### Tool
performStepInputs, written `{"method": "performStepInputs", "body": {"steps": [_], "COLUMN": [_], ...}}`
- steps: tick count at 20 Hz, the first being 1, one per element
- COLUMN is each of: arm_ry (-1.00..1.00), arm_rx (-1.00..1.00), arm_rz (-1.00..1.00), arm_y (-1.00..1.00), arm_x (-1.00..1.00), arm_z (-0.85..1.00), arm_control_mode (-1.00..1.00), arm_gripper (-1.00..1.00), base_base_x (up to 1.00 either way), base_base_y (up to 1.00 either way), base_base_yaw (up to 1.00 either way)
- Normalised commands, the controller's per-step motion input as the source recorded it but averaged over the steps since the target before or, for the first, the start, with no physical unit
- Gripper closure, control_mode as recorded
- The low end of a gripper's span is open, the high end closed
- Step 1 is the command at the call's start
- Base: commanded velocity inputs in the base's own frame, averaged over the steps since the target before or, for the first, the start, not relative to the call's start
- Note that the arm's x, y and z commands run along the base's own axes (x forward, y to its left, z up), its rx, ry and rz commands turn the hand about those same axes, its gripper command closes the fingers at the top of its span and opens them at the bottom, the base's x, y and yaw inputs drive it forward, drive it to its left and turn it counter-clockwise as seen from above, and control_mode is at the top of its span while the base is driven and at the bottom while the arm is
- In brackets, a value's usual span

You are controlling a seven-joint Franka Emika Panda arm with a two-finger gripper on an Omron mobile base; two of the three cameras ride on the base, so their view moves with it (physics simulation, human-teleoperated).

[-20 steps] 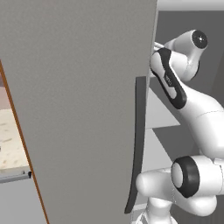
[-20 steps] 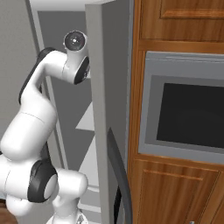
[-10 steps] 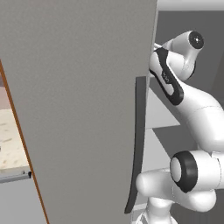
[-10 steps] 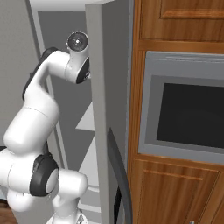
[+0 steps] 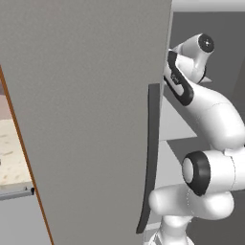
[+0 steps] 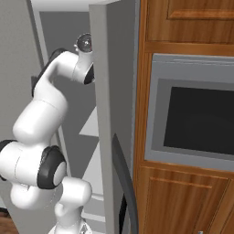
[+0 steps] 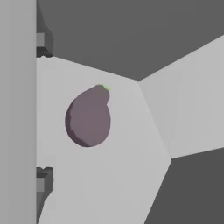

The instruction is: Take the eggplant and bell pepper out of the freezer and place them in the tupperware container on the counter. Then put the tupperware containing the vegetables back in the freezer.

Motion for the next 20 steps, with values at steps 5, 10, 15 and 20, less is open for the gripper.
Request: {"method": "performStepInputs", "body": {"steps": [5, 10, 15, 20], "arm_ry": [0.00, 0.02, 0.03, 0.05], "arm_rx": [0.00, 0.00, 0.00, 0.00], "arm_rz": [0.00, 0.00, 0.00, 0.00], "arm_y": [0.00, -0.02, -0.01, 0.00], "arm_x": [0.27, 0.32, 0.14, 0.15], "arm_z": [-0.02, -0.06, -0.13, -0.17], "arm_control_mode": [-1.00, -1.00, -1.00, -1.00], "arm_gripper": [-1.00, -1.00, -1.00, -1.00], "base_base_x": [0.00, 0.00, 0.00, 0.00], "base_base_y": [0.00, 0.00, 0.00, 0.00], "base_base_yaw": [0.00, 0.00, 0.00, 0.00]}}
